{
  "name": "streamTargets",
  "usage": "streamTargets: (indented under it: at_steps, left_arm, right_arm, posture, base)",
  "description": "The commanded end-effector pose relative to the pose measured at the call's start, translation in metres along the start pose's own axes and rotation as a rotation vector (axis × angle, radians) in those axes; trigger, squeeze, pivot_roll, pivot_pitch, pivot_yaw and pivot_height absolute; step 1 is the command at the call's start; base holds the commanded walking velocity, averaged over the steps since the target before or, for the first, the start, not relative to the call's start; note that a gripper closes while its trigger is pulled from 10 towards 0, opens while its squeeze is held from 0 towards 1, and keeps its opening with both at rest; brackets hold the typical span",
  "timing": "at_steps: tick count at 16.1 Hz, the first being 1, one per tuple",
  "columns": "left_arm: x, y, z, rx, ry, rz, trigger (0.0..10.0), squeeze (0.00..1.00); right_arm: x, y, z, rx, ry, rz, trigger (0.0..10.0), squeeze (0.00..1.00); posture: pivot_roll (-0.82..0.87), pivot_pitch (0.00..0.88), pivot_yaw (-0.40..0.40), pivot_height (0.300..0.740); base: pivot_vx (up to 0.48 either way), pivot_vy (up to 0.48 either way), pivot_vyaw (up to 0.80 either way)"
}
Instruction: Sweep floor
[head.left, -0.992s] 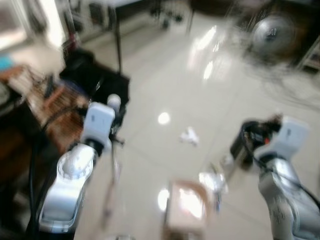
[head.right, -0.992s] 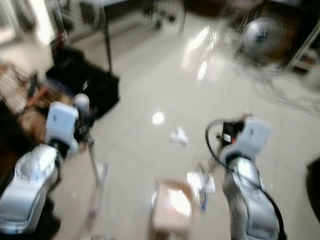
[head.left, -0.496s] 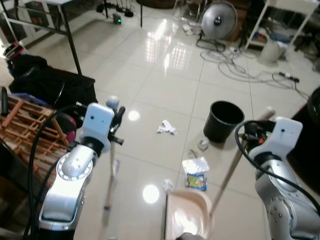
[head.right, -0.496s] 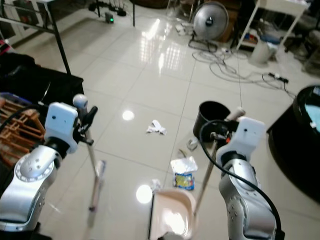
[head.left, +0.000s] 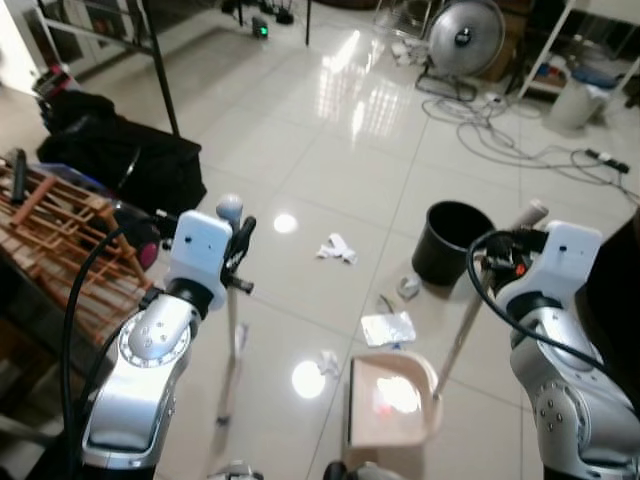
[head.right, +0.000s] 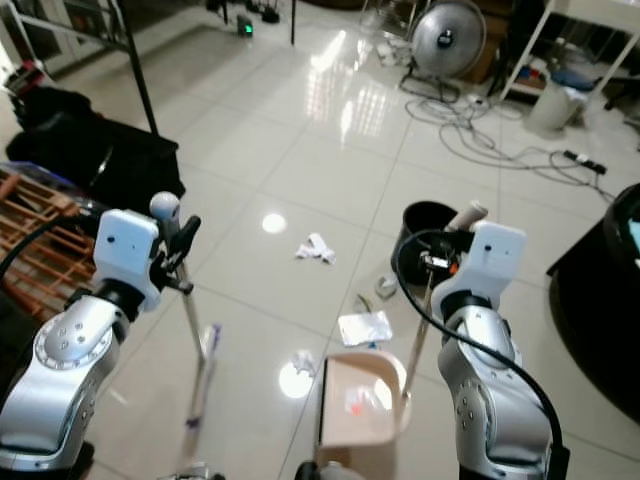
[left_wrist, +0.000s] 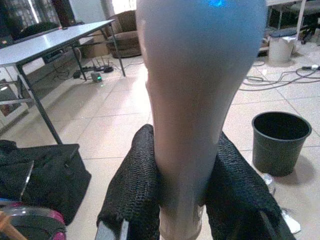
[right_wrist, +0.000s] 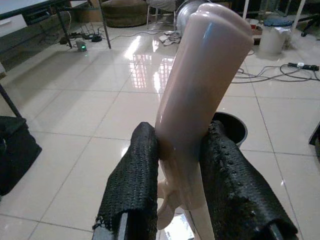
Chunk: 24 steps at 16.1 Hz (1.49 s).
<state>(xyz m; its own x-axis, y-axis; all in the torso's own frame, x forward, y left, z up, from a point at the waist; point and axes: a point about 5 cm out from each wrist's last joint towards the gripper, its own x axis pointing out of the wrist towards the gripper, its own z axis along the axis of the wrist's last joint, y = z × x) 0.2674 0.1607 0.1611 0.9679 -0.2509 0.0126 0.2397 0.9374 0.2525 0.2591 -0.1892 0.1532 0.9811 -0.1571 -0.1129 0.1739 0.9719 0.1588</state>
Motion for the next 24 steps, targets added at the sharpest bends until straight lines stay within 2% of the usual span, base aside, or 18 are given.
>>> streamTargets:
  at_steps: [1, 4, 9, 11, 12, 14, 20, 24]
  left_arm:
    - [0.002, 0.003, 0.009, 0.02, -0.042, 0.009, 10.0, 0.0]
    - [0.003, 0.003, 0.012, 0.04, -0.053, 0.007, 10.0, 0.0]
    - [0.004, 0.002, 0.013, 0.062, -0.058, 0.002, 10.0, 0.0]
    - [0.005, 0.002, 0.006, 0.044, 0.0, -0.01, 10.0, 0.0]
    - [0.005, 0.0, 0.005, 0.066, -0.004, -0.035, 10.0, 0.0]
    - [0.005, 0.0, 0.006, 0.048, -0.005, -0.028, 10.0, 0.0]
    - [0.004, 0.004, 0.006, 0.071, -0.005, -0.021, 10.0, 0.0]
    - [0.004, 0.008, 0.008, 0.076, -0.011, -0.014, 10.0, 0.0]
  right_arm:
    - [0.001, 0.001, 0.007, 0.0, -0.04, 0.014, 10.0, 0.0]
    - [0.001, 0.002, 0.006, 0.0, -0.035, 0.013, 10.0, 0.0]
    - [0.003, 0.003, 0.008, 0.0, -0.039, 0.019, 10.0, 0.0]
    - [0.003, 0.004, 0.007, 0.0, -0.037, 0.02, 10.0, 0.0]
    - [0.003, 0.004, 0.007, -0.001, -0.036, 0.021, 10.0, 0.0]
    - [0.003, 0.004, 0.007, 0.004, -0.037, 0.017, 10.0, 0.0]
    - [0.004, 0.005, 0.004, 0.008, -0.032, 0.018, 10.0, 0.0]
    - [0.015, 0.015, -0.004, 0.029, -0.044, 0.05, 10.0, 0.0]
  posture:
    - [0.08, 0.091, -0.092, 0.74]
    - [0.08, 0.09, -0.092, 0.74]
    - [0.08, 0.095, -0.099, 0.74]
    - [0.08, 0.092, -0.097, 0.74]
    - [0.08, 0.092, -0.097, 0.74]
    - [0.08, 0.097, -0.095, 0.74]
    - [0.08, 0.104, -0.09, 0.74]
    - [0.09, 0.124, -0.079, 0.74]
  base:
    - [0.0, 0.0, 0.0]
    - [0.0, 0.0, 0.0]
    - [0.0, -0.47, 0.0]
    - [0.0, 0.0, 0.0]
    - [0.0, 0.0, 0.0]
    - [0.0, 0.48, 0.0]
    - [0.0, 0.0, 0.0]
    - [0.0, 0.0, 0.0]
